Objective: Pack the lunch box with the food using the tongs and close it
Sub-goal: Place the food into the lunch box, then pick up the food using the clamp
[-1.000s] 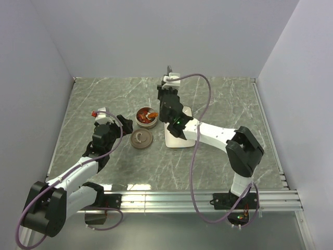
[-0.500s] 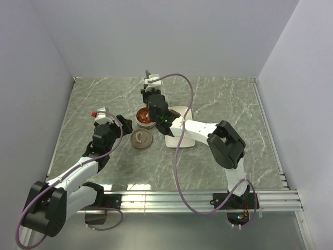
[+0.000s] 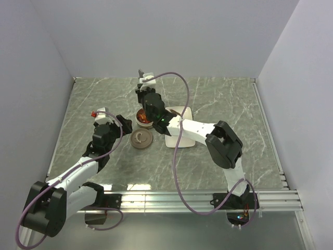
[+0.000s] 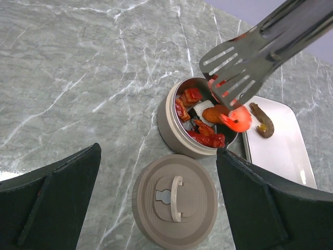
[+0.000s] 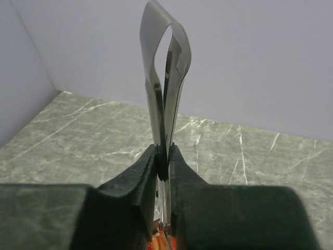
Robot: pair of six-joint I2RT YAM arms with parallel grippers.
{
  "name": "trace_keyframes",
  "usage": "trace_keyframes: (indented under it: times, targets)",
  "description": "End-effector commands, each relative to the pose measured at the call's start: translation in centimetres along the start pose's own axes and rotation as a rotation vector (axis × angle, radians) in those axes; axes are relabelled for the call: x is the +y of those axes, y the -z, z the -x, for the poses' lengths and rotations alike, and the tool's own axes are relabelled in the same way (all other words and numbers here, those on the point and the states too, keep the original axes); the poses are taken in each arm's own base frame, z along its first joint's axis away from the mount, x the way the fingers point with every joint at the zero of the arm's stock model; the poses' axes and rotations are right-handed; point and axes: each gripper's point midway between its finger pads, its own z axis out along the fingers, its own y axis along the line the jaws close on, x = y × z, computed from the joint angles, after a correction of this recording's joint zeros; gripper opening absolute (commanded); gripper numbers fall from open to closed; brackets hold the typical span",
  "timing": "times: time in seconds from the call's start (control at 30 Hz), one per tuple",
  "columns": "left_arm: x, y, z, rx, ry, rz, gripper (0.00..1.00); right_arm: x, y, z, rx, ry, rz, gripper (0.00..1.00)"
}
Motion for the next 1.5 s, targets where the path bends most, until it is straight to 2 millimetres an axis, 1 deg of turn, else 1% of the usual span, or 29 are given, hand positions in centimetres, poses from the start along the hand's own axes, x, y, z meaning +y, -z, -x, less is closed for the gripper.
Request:
trace_keyframes:
  times: [0.0,0.07,0.1,0.17,0.3,0.33,0.4,0.43,0.53,0.67,0.73,0.77,0.8,0.83,0.87,0.97,1.0,1.07,1.1,1.17,1.2,1.23,1.27,1.33,1.37,1.43,1.47]
  targets:
    - [-0.7,0.0,1.8,-0.051,0.014,-0.011,0.99,1.5,-0.6,1.2,-0.029,-0.012,0.027,0.19]
    - [-0.7,0.0,1.9,-0.052,0.014,-0.010,0.99,1.5,-0.6,1.1,-0.026,-0.009,0.027,0.24]
    - [-0.7,0.0,1.9,-0.053,0.015,-0.010,0.99,1.6,-0.6,1.3,-0.029,-0.011,0.029,0.30]
    - [-0.7,0.0,1.8,-0.050,0.015,-0.010,0.99,1.7,-0.6,1.4,-0.030,-0.010,0.030,0.35]
    - [-0.7,0.0,1.9,-0.052,0.016,-0.012,0.99,1.4,-0.2,2.4,-0.046,-0.019,0.030,0.41]
    - [-0.7,0.0,1.9,-0.052,0.016,-0.012,0.99,1.4,-0.1,2.3,-0.045,-0.018,0.031,0.41]
    - [-0.7,0.0,1.8,-0.051,0.016,-0.011,0.99,1.3,0.2,2.9,-0.056,-0.026,0.032,0.43]
    - [-0.6,0.0,1.8,-0.050,0.015,-0.010,0.99,1.1,0.4,2.8,-0.054,-0.024,0.032,0.43]
    - [-0.7,0.0,1.8,-0.051,0.016,-0.011,0.99,1.0,0.9,3.5,-0.066,-0.034,0.035,0.44]
    - [-0.6,0.1,1.8,-0.052,0.016,-0.012,0.99,0.5,1.8,5.3,-0.104,-0.063,0.032,0.44]
    - [-0.6,0.1,1.8,-0.053,0.018,-0.010,0.99,0.0,2.6,6.7,-0.131,-0.080,0.030,0.44]
    - [-0.7,0.1,1.8,-0.052,0.018,-0.012,0.99,-0.2,2.9,7.0,-0.138,-0.084,0.031,0.45]
    - [-0.6,0.1,1.9,-0.053,0.018,-0.010,0.99,-0.6,3.5,7.8,-0.150,-0.090,0.029,0.45]
    - [-0.7,0.2,1.9,-0.055,0.018,-0.013,1.00,-0.8,3.8,8.1,-0.156,-0.094,0.027,0.45]
    - [-0.7,0.2,1.8,-0.053,0.018,-0.014,0.99,-1.5,4.5,8.7,-0.170,-0.101,0.020,0.45]
    - [-0.7,0.3,1.9,-0.055,0.022,-0.015,0.99,-3.0,5.6,9.8,-0.199,-0.110,-0.014,0.45]
    - [-0.7,0.3,1.9,-0.057,0.022,-0.016,0.99,-3.7,6.2,9.9,-0.201,-0.094,-0.025,0.45]
    - [-0.7,0.3,2.0,-0.059,0.022,-0.015,1.00,-4.9,6.7,10.2,-0.212,-0.083,-0.061,0.45]
    - [-0.7,0.4,2.0,-0.059,0.022,-0.018,1.00,-5.5,7.2,10.0,-0.208,-0.072,-0.072,0.45]
    - [-0.8,0.4,2.0,-0.059,0.021,-0.019,0.99,-6.8,7.4,9.7,-0.206,-0.065,-0.104,0.45]
    - [-0.7,0.3,1.9,-0.057,0.022,-0.018,0.99,-7.4,7.6,9.2,-0.195,-0.059,-0.111,0.45]
    - [-0.7,0.3,1.9,-0.056,0.022,-0.017,0.99,-8.3,7.4,8.8,-0.190,-0.052,-0.128,0.45]
    - [-0.8,0.3,2.0,-0.059,0.022,-0.019,0.99,-8.7,7.4,8.6,-0.185,-0.053,-0.128,0.45]
    - [-0.7,0.3,1.9,-0.057,0.020,-0.016,0.99,-9.9,7.1,7.3,-0.162,-0.044,-0.140,0.45]
    - [-0.7,0.3,1.9,-0.057,0.020,-0.016,0.99,-11.1,6.6,6.6,-0.147,-0.033,-0.156,0.45]
    - [-0.7,0.3,1.9,-0.056,0.022,-0.014,0.99,-11.8,6.1,5.5,-0.129,-0.041,-0.132,0.45]
    - [-0.7,0.2,1.9,-0.056,0.020,-0.014,0.99,-12.9,5.6,4.7,-0.117,-0.038,-0.127,0.45]
